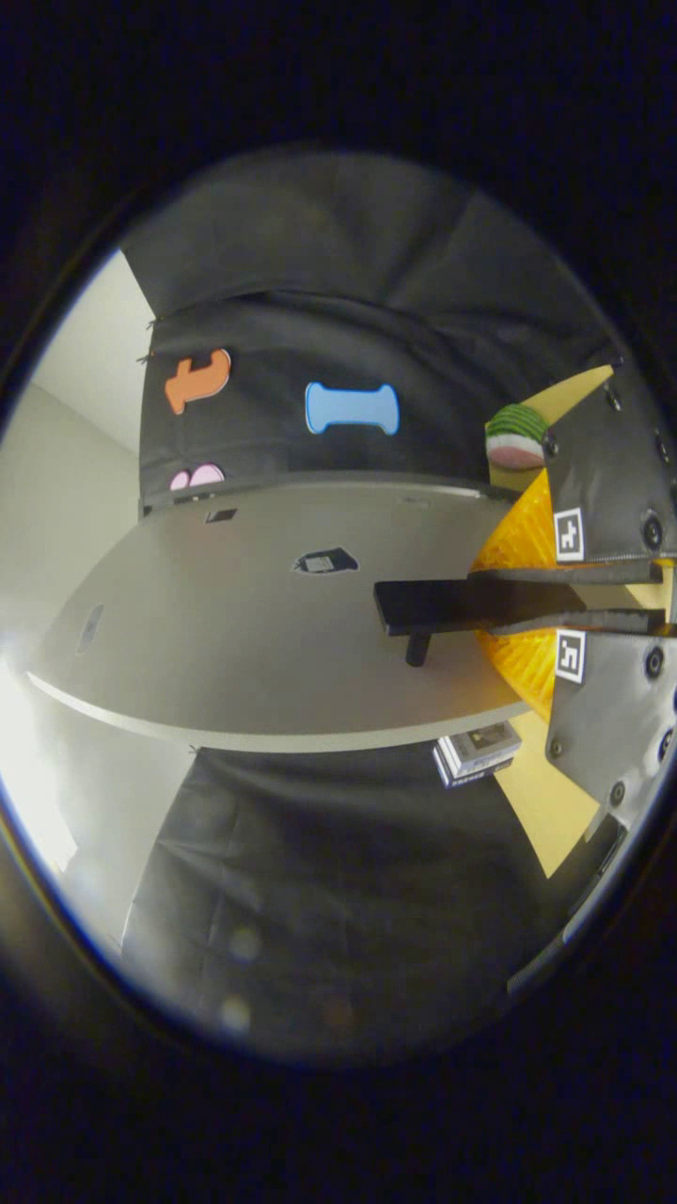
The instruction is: Open the shoe cabinet door, grab the shoes and put them into the shoe cabinet, then close the shoe cabinet door.
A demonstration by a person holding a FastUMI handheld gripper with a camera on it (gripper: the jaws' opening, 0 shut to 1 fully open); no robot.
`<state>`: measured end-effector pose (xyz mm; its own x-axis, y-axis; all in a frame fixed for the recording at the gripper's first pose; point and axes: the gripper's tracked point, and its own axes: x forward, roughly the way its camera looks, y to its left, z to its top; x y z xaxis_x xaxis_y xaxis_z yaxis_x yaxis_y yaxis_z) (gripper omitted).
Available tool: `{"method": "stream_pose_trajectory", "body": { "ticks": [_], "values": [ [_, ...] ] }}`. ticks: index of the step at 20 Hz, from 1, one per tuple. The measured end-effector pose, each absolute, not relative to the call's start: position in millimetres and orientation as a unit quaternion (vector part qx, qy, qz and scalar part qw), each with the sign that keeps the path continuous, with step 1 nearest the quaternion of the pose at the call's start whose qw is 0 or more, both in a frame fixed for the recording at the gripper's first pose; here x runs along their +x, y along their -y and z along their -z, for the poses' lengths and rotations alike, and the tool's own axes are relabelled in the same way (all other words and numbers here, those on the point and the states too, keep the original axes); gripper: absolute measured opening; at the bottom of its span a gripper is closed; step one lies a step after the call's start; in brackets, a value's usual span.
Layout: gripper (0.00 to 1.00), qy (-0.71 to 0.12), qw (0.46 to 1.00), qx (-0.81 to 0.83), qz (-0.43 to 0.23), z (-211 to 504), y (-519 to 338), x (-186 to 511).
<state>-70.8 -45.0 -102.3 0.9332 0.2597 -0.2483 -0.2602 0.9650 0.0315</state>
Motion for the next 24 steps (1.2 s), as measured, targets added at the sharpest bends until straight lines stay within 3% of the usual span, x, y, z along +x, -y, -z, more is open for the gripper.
{"method": "stream_pose_trajectory", "body": {
  "ticks": [12,17,24],
  "values": [
    [0.05,-0.146,0.988,0.01,-0.053,111.2,148.7,-73.6],
    [0.04,-0.139,0.986,0.0,-0.09,113.2,152.1,-67.0],
    [0.06,-0.128,0.99,-0.017,-0.06,108.8,162.9,-83.2]
  ]
}}
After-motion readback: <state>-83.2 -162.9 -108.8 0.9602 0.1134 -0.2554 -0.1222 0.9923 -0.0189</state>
